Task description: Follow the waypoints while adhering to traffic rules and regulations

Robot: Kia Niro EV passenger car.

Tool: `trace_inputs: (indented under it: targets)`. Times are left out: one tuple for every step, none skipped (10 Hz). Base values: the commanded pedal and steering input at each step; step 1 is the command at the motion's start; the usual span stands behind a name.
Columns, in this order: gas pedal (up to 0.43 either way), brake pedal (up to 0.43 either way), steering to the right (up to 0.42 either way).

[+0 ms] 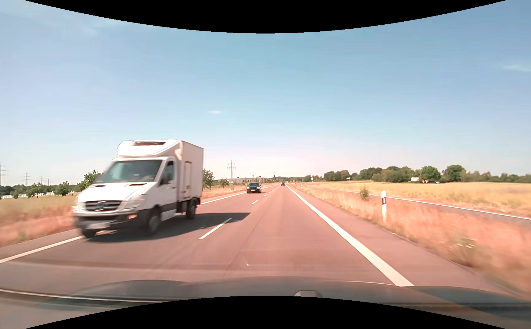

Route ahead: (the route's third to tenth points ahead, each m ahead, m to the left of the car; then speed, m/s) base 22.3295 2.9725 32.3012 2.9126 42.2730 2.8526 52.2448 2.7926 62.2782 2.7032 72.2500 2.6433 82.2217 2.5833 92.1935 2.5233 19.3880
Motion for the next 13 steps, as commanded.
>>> trace_inputs:
  targets:
    - [0.039, 0.000, -0.005]
    - [0.039, 0.000, -0.005]
    - [0.039, 0.000, -0.005]
    - [0.039, 0.000, -0.005]
    - [0.039, 0.000, -0.005]
    - [0.039, 0.000, -0.004]
    - [0.039, 0.000, -0.005]
    - [0.039, 0.000, -0.004]
    - [0.039, 0.000, -0.004]
    - [0.039, 0.000, -0.005]
    - [0.039, 0.000, -0.005]
    - [0.039, 0.000, -0.004]
    - [0.039, 0.000, -0.004]
